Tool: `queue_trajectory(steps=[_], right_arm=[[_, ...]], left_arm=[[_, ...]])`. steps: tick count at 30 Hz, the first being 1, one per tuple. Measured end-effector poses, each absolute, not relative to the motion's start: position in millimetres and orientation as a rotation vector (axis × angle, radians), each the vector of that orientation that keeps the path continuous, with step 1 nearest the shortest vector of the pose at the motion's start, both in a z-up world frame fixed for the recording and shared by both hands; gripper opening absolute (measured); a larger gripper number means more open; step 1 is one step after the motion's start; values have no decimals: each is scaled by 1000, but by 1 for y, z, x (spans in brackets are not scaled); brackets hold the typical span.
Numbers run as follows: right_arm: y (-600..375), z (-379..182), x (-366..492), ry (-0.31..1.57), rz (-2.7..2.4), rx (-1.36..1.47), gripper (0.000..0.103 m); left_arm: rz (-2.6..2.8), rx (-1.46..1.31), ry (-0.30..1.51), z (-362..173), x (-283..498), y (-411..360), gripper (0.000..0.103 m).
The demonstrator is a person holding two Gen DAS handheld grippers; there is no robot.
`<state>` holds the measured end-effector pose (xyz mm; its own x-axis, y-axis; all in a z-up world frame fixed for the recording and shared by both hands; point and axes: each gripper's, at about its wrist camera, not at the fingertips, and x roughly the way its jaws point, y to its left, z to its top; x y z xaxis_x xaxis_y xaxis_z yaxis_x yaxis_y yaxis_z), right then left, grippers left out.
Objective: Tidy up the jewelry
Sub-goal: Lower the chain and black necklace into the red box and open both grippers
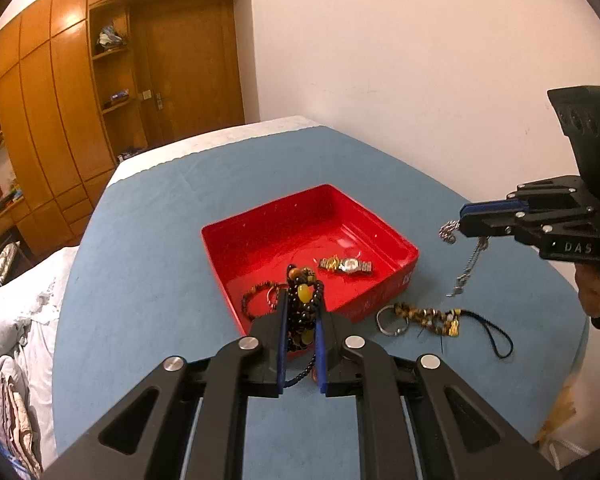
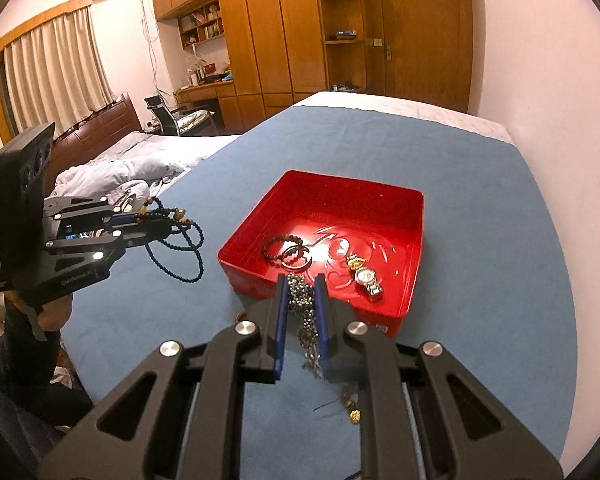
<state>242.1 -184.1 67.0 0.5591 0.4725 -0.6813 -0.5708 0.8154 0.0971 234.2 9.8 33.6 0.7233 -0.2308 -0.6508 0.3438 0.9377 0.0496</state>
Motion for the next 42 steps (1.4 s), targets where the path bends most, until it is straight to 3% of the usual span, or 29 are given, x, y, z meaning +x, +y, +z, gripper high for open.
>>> queue_trajectory(steps=[15, 42], right_arm=[[-181, 52, 312, 823, 582, -111, 11], [-171, -42, 400, 1005, 539, -105, 12]], left_arm=[[-319, 170, 736, 25, 306, -5, 11], [-275, 148, 914, -68, 395, -1, 11]])
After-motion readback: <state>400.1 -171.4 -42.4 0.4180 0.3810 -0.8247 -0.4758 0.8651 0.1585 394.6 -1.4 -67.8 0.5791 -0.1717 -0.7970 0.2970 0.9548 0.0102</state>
